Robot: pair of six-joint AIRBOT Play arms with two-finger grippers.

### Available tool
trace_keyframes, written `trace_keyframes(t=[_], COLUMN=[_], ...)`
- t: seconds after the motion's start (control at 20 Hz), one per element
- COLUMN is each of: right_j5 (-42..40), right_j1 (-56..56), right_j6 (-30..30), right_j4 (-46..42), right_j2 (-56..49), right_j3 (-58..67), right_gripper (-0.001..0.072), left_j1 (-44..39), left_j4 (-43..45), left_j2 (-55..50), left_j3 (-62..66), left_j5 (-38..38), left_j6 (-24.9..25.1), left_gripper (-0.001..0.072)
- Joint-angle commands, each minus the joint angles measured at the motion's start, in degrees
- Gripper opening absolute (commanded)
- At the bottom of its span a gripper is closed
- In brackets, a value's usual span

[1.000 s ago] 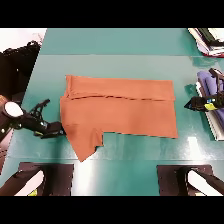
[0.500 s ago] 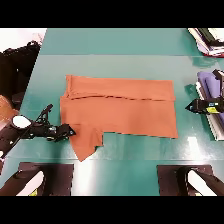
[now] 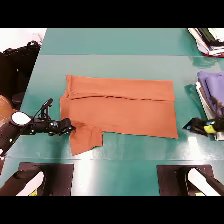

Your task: Fold the shirts.

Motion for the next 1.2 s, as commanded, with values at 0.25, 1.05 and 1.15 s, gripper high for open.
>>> trace_keyframes(t=[0.25,1.05,1.15], right_j5=[-0.37,11.43,13.57], right_j1=[-1.75,-2.34,-2.34], right_j6=[-4.04,-4.57,-2.8], right_j4=[8.57,-4.24,-5.6], right_j2=[-8.5,11.02,12.79], right_j3=[-5.01,-1.99,2.97], right_gripper=[0.0281,0.0012,0.0012], left_j1=[-0.07,-0.07,-0.07], left_j4=[-0.35,8.76,8.59], left_j2=[0.04,25.22,27.23], left_j3=[0.83,3.72,6.29], left_j5=[-0.31,-27.32,-29.24], left_j6=[0.96,-12.33,-12.76], left_gripper=[0.0025,0.0022,0.0022])
